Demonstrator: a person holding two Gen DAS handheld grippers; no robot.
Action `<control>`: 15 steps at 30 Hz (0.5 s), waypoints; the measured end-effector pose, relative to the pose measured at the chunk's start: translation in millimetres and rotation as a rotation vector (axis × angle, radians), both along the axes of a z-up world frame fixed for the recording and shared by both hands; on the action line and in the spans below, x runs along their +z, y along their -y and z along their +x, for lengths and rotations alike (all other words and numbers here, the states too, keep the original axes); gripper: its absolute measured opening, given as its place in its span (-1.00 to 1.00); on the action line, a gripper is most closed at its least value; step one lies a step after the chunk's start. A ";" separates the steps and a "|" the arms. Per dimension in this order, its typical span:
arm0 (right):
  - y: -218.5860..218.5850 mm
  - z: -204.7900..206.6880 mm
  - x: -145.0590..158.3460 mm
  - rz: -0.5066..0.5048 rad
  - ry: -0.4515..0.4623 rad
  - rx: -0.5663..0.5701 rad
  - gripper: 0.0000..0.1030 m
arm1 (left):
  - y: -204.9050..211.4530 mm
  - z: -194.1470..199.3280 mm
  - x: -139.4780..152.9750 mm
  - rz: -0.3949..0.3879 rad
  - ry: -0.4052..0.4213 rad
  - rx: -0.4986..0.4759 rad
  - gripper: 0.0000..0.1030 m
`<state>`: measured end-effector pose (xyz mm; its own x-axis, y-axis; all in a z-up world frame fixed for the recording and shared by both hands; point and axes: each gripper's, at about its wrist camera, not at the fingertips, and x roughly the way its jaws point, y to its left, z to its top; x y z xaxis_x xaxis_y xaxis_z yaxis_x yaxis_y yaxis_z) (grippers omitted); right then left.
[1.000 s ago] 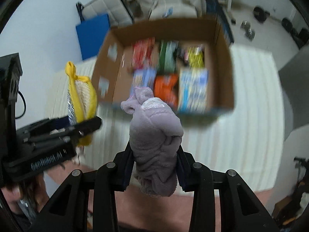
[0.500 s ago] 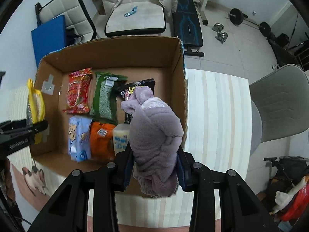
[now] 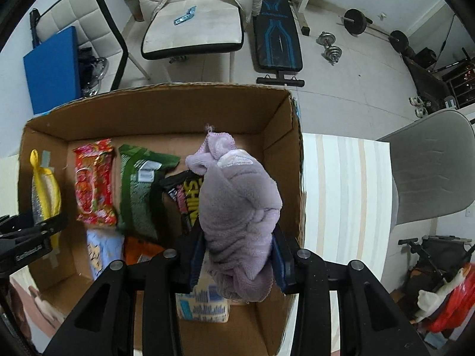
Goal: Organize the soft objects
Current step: 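Place the sponge and lilac cloth into the box and open both tools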
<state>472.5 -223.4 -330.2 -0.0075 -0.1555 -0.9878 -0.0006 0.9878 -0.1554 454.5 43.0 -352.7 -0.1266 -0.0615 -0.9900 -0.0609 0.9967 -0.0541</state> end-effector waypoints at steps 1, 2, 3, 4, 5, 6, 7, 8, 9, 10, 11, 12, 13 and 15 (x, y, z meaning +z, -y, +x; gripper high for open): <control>0.1 1.3 -4.0 0.005 -0.011 -0.004 0.01 | -2.3 1.0 0.7 -0.016 0.006 0.010 0.25; 1.0 1.9 -7.5 0.017 -0.025 -0.014 0.17 | -3.9 1.4 2.4 -0.020 0.015 0.010 0.41; 2.1 1.9 -9.7 0.033 -0.029 -0.026 0.61 | -4.1 1.8 6.3 -0.034 0.025 0.013 0.42; 1.8 1.6 -11.0 0.058 -0.027 -0.028 0.75 | -5.5 1.3 8.2 -0.049 0.029 0.023 0.48; 1.3 -0.4 -11.8 0.068 -0.029 -0.031 0.79 | -7.1 1.1 9.4 -0.058 0.032 0.025 0.55; 0.7 -1.2 -12.9 0.068 -0.029 -0.030 0.80 | -6.1 0.9 11.2 -0.063 0.034 0.023 0.59; 0.3 -2.4 -13.4 0.070 -0.026 -0.031 0.85 | -5.1 0.0 12.5 -0.066 0.034 0.018 0.71; -0.1 -3.4 -13.4 0.077 -0.026 -0.034 0.89 | -4.3 -2.1 13.7 -0.066 0.038 0.011 0.78; 0.0 -4.7 -14.2 0.089 -0.027 -0.040 0.96 | -0.3 -1.8 14.3 -0.057 0.048 0.001 0.79; 0.5 -5.8 -14.2 0.098 -0.026 -0.046 1.00 | 2.5 -3.7 15.7 -0.040 0.060 -0.010 0.80; 0.6 -7.3 -13.2 0.106 -0.019 -0.051 1.00 | 4.6 -5.3 18.5 -0.023 0.071 -0.022 0.87; 0.2 -9.4 -11.0 0.107 -0.008 -0.051 1.00 | 7.7 -6.0 21.9 -0.013 0.083 -0.030 0.92; -0.6 -11.1 -9.6 0.103 0.000 -0.046 1.00 | 9.8 -7.0 24.9 -0.012 0.095 -0.034 0.93; -2.4 -15.6 -5.5 0.097 0.014 -0.035 1.00 | 15.9 -8.4 30.0 -0.005 0.113 -0.039 0.93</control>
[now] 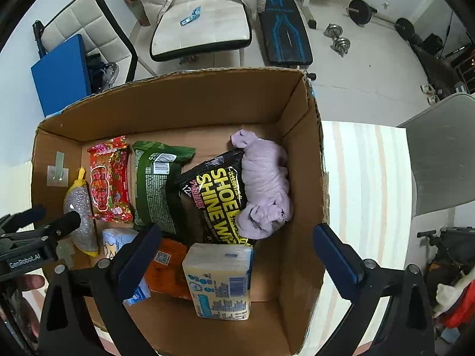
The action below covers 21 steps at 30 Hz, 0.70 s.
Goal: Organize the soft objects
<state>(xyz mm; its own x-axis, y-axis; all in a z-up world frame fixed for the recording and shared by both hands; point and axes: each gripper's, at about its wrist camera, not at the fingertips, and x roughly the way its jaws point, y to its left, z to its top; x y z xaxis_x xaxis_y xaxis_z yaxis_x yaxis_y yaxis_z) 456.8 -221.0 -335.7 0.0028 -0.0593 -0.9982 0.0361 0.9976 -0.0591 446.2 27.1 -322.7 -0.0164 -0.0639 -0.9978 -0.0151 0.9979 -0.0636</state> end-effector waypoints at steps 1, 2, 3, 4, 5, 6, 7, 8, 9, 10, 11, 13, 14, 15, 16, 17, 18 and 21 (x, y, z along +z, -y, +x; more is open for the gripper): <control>-1.8 -1.5 2.0 -0.001 0.009 0.003 1.00 | -0.2 -0.8 1.4 -0.004 0.008 0.000 0.93; -3.4 -4.0 4.3 -0.002 0.019 0.009 1.00 | 3.2 -2.6 5.7 -0.010 0.015 0.001 0.93; -5.5 -7.4 6.5 -0.003 0.028 0.015 1.00 | 5.2 -6.4 10.1 -0.010 0.023 0.002 0.93; -7.4 -11.6 8.4 0.002 0.033 0.020 1.00 | 4.7 -11.7 15.6 -0.012 0.033 0.004 0.93; -8.7 -14.1 10.6 0.005 0.037 0.021 1.00 | 4.0 -17.9 20.0 -0.013 0.051 0.011 0.93; -10.2 -19.3 13.5 0.012 0.047 0.021 1.00 | 3.7 -25.7 25.7 -0.004 0.077 0.020 0.93; -11.8 -23.0 15.3 0.019 0.053 0.024 1.00 | 4.1 -31.6 31.2 0.003 0.094 0.020 0.93; -13.5 -28.2 17.4 0.028 0.059 0.029 1.00 | 4.1 -38.7 34.5 0.006 0.110 0.023 0.93; -15.4 -35.2 20.0 0.032 0.067 0.033 1.00 | 2.9 -46.6 37.7 0.010 0.124 0.033 0.93; -16.5 -40.6 22.2 0.031 0.076 0.035 1.00 | 2.0 -53.9 41.7 0.014 0.137 0.043 0.93; -17.7 -47.5 25.5 0.031 0.090 0.035 1.00 | 2.8 -60.6 45.4 0.016 0.152 0.053 0.93; -19.3 -63.3 33.4 0.029 0.118 0.031 1.00 | 1.3 -73.2 52.0 0.016 0.181 0.069 0.93; -18.7 -68.8 36.7 0.029 0.127 0.029 1.00 | 0.9 -80.2 56.1 0.027 0.197 0.077 0.93; -18.9 -77.8 42.8 0.030 0.147 0.027 1.00 | 1.2 -86.8 60.3 0.035 0.212 0.079 0.93; -18.9 -82.7 46.2 0.028 0.158 0.025 1.00 | 1.9 -93.9 65.8 0.038 0.228 0.079 0.93; -19.0 -92.4 53.6 0.021 0.178 0.023 1.00 | 2.1 -100.3 71.3 0.042 0.242 0.081 0.93; -18.2 -97.7 58.6 0.022 0.190 0.023 1.00 | 2.2 -107.0 76.4 0.048 0.259 0.082 0.93; -16.8 -118.5 77.5 0.022 0.229 0.016 1.00 | 5.3 -125.2 90.8 0.059 0.295 0.068 0.93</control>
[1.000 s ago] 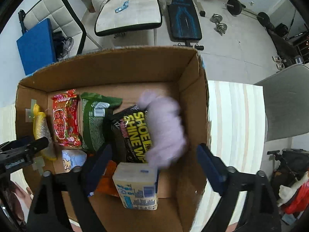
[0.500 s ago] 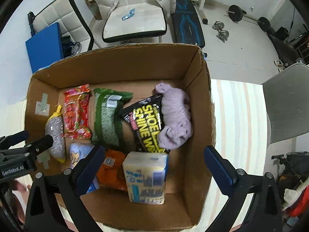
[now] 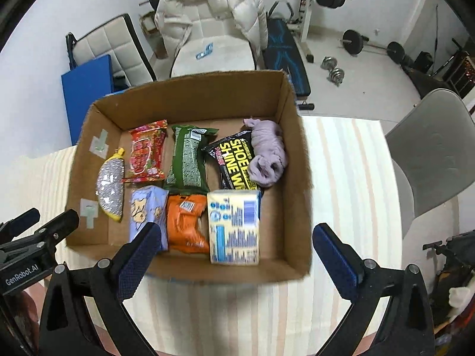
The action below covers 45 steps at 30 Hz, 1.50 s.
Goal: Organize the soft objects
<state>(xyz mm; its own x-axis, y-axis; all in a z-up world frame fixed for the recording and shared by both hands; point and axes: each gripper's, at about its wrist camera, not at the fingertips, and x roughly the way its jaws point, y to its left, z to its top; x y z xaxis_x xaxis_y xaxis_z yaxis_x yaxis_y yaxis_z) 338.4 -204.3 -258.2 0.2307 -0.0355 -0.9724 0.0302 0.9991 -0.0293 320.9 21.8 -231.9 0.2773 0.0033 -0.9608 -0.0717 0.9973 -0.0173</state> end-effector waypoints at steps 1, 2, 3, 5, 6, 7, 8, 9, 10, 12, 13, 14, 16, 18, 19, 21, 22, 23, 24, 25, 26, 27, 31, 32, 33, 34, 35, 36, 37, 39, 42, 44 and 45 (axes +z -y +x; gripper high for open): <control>0.8 -7.3 7.4 -0.001 0.014 0.000 1.00 | 1.5 -6.7 6.3 0.005 0.015 -0.005 0.93; -0.2 -10.1 11.3 -0.004 0.021 0.000 1.00 | 2.9 -11.2 11.1 0.011 0.025 -0.010 0.93; 0.4 -15.7 17.3 -0.006 0.030 -0.003 1.00 | 4.3 -14.1 14.4 0.017 0.032 -0.012 0.93; 0.6 -22.2 25.3 -0.003 0.037 -0.003 1.00 | 6.8 -20.2 23.5 0.018 0.047 -0.016 0.93; 1.8 -26.6 30.4 -0.001 0.041 -0.006 1.00 | 7.7 -22.4 28.2 0.015 0.052 -0.016 0.93; 2.8 -29.8 35.0 0.004 0.044 -0.007 1.00 | 7.9 -25.5 34.5 0.007 0.059 -0.013 0.93; 4.0 -33.3 40.7 0.012 0.050 -0.008 1.00 | 8.2 -29.3 41.7 -0.004 0.070 -0.010 0.93; 5.0 -39.1 48.5 0.018 0.061 -0.008 1.00 | 8.6 -33.7 49.7 -0.011 0.083 -0.009 0.93; 5.5 -44.5 54.9 0.020 0.069 -0.007 1.00 | 9.0 -39.7 59.2 -0.014 0.094 -0.010 0.93; 6.3 -59.6 73.2 0.034 0.091 -0.003 1.00 | 9.6 -52.2 79.4 -0.018 0.124 -0.011 0.93; 5.6 -66.3 81.2 0.039 0.099 0.001 1.00 | 10.4 -60.2 90.0 -0.014 0.138 -0.009 0.93; 4.9 -75.3 91.1 0.043 0.109 0.006 1.00 | 11.7 -68.8 100.3 -0.013 0.153 -0.013 0.93; 3.9 -98.7 114.8 0.050 0.136 0.016 1.00 | 15.0 -88.4 120.1 -0.009 0.187 -0.018 0.93; 1.8 -116.7 133.2 0.058 0.160 0.024 1.00 | 18.1 -107.1 136.2 -0.005 0.210 -0.030 0.93; 1.1 -125.4 142.2 0.061 0.172 0.026 1.00 | 19.7 -116.6 143.8 0.000 0.219 -0.036 0.93; -0.9 -144.2 163.3 0.065 0.199 0.034 1.00 | 22.0 -133.0 156.7 0.014 0.235 -0.050 0.93; -2.2 -153.7 174.5 0.061 0.216 0.039 1.00 | 22.6 -141.8 163.6 0.022 0.241 -0.056 0.93; -3.7 -160.1 180.6 0.059 0.226 0.041 1.00 | 22.0 -147.4 167.5 0.022 0.246 -0.055 0.93; -4.6 -168.6 190.8 0.056 0.242 0.044 1.00 | 20.8 -154.3 172.6 0.019 0.251 -0.049 0.93; -5.3 -174.7 198.5 0.054 0.254 0.047 1.00 | 19.4 -160.9 177.6 0.013 0.252 -0.047 0.93; -6.3 -183.6 208.3 0.050 0.269 0.049 1.00 | 18.6 -165.8 180.4 0.006 0.253 -0.048 0.93; -7.2 -189.9 215.3 0.048 0.277 0.051 1.00 | 17.5 -171.5 184.1 0.001 0.255 -0.047 0.93; -10.7 -213.2 237.6 0.061 0.291 0.053 1.00 | 18.3 -189.6 194.9 0.010 0.250 -0.063 0.93; -12.8 -221.1 244.3 0.066 0.294 0.060 1.00 | 19.0 -194.3 197.0 0.006 0.251 -0.065 0.93; -14.5 -226.5 248.6 0.067 0.295 0.066 1.00 | 19.5 -198.7 199.6 -0.003 0.255 -0.069 0.93; -15.5 -230.3 251.5 0.065 0.297 0.070 1.00 | 19.4 -203.8 203.7 -0.012 0.264 -0.073 0.93; -17.3 -235.2 255.1 0.061 0.299 0.074 1.00 | 20.0 -207.4 206.6 -0.015 0.271 -0.074 0.93; -19.0 -240.7 258.8 0.061 0.299 0.078 1.00 | 19.8 -210.7 209.4 -0.016 0.278 -0.075 0.93; -19.8 -244.3 261.5 0.064 0.298 0.081 1.00 | 19.4 -213.2 211.5 -0.017 0.285 -0.076 0.93; -21.7 -252.8 266.9 0.073 0.296 0.086 1.00 | 17.9 -217.3 217.2 -0.018 0.299 -0.074 0.93; -21.7 -259.4 271.5 0.071 0.297 0.083 1.00 | 14.1 -222.2 223.9 -0.025 0.313 -0.068 0.93; -20.8 -263.0 275.4 0.063 0.306 0.078 1.00 | 12.5 -223.4 226.5 -0.025 0.323 -0.064 0.93; -20.5 -263.2 277.1 0.057 0.311 0.074 1.00 | 11.9 -224.1 228.2 -0.023 0.330 -0.062 0.93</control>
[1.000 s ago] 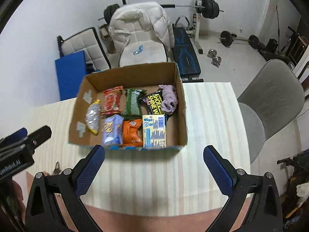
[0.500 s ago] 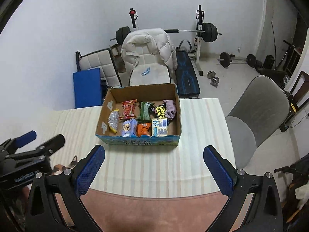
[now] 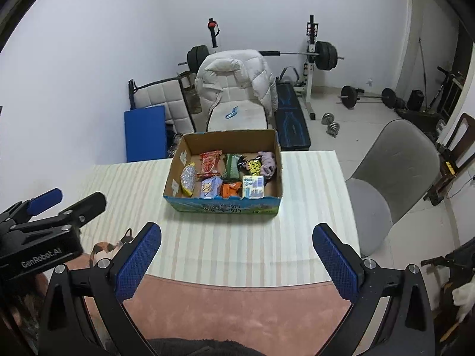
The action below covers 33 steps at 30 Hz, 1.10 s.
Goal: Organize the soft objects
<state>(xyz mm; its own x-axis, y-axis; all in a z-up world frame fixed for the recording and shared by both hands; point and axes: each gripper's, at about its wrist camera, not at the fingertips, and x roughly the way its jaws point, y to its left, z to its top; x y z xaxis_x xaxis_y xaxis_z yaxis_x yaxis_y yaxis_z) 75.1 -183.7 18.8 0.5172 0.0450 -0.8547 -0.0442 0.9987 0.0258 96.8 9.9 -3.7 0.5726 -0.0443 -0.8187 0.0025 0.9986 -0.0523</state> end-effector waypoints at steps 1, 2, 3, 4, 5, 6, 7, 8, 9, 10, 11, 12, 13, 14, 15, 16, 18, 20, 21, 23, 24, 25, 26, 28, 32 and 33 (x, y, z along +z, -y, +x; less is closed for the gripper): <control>1.1 -0.8 2.4 -0.005 0.008 -0.007 1.00 | -0.4 -0.1 1.8 0.003 0.008 0.002 0.93; 2.3 -0.2 4.6 -0.005 0.016 -0.013 1.00 | -0.9 -0.7 3.0 0.005 0.013 0.002 0.93; 3.4 1.0 6.4 -0.005 0.024 -0.018 1.00 | -1.2 -0.5 4.4 0.005 0.020 0.004 0.93; 4.6 2.4 8.0 -0.006 0.032 -0.024 1.00 | -1.6 -0.3 5.5 0.007 0.026 0.005 0.93; 5.5 3.2 10.1 -0.007 0.040 -0.028 1.00 | -1.5 0.1 6.4 0.014 0.031 0.005 0.93; 6.3 4.3 11.9 -0.010 0.051 -0.033 1.00 | -1.1 0.7 7.1 0.020 0.035 0.003 0.93; 7.1 6.3 13.4 -0.017 0.059 -0.041 1.00 | -0.7 1.3 7.5 0.028 0.038 0.001 0.93; 7.5 7.7 14.2 -0.020 0.062 -0.044 1.00 | -0.5 1.9 7.9 0.037 0.039 0.000 0.97; 7.8 8.1 15.3 -0.021 0.066 -0.047 1.00 | -0.3 2.6 8.0 0.045 0.040 0.004 1.00; 8.0 8.6 16.8 -0.021 0.072 -0.050 1.00 | -0.8 2.6 8.4 0.046 0.045 0.006 1.00; 7.7 9.8 18.3 -0.024 0.076 -0.050 1.00 | -1.7 2.2 9.3 0.040 0.051 0.008 1.00; 7.3 10.5 20.1 -0.028 0.082 -0.049 1.00 | -2.4 2.0 10.1 0.036 0.056 0.011 1.00; 6.7 11.1 21.9 -0.033 0.089 -0.048 1.00 | -3.2 2.0 11.2 0.034 0.063 0.016 1.00; 6.4 12.7 23.5 -0.038 0.095 -0.047 1.00 | -3.2 2.0 11.7 0.036 0.065 0.018 1.00; 5.3 13.5 24.7 -0.043 0.099 -0.043 1.00 | -3.6 2.2 12.4 0.037 0.066 0.020 1.00; 4.6 13.9 26.3 -0.046 0.104 -0.040 1.00 | -4.0 2.0 13.2 0.037 0.069 0.021 0.99; 3.0 14.4 28.4 -0.049 0.109 -0.035 1.00 | -4.9 1.4 14.7 0.035 0.073 0.026 1.00; 2.1 15.8 29.6 -0.051 0.111 -0.029 1.00 | -5.7 2.2 15.5 0.027 0.075 0.026 1.00; 1.7 15.5 30.5 -0.052 0.112 -0.026 1.00 | -5.8 2.0 15.6 0.026 0.075 0.026 1.00; 1.1 15.7 31.2 -0.054 0.113 -0.021 1.00 | -6.3 1.8 15.8 0.030 0.076 0.032 1.00; 1.2 16.2 31.5 -0.053 0.113 -0.020 1.00 | -6.8 1.5 16.4 0.029 0.079 0.034 1.00; 1.1 16.9 31.9 -0.052 0.113 -0.019 1.00 | -7.4 1.6 17.2 0.026 0.080 0.036 0.99; 1.0 17.0 31.9 -0.053 0.113 -0.019 1.00 | -7.8 1.6 17.7 0.025 0.079 0.037 1.00; 1.1 17.8 32.5 -0.055 0.114 -0.017 1.00 | -8.4 1.4 18.4 0.027 0.081 0.036 1.00; 2.7 21.2 33.0 -0.055 0.117 -0.020 1.00 | -8.8 1.4 18.5 0.027 0.081 0.035 1.00; 2.9 20.4 33.7 -0.054 0.118 -0.020 1.00 | -8.6 2.0 19.0 0.028 0.082 0.036 1.00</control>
<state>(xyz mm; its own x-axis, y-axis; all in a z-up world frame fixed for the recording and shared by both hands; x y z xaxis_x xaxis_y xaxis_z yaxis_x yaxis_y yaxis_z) 95.5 -186.7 52.5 0.6148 -0.0113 -0.7886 -0.0234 0.9992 -0.0325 98.9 18.4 15.3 0.6384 0.0002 -0.7697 -0.0305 0.9992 -0.0251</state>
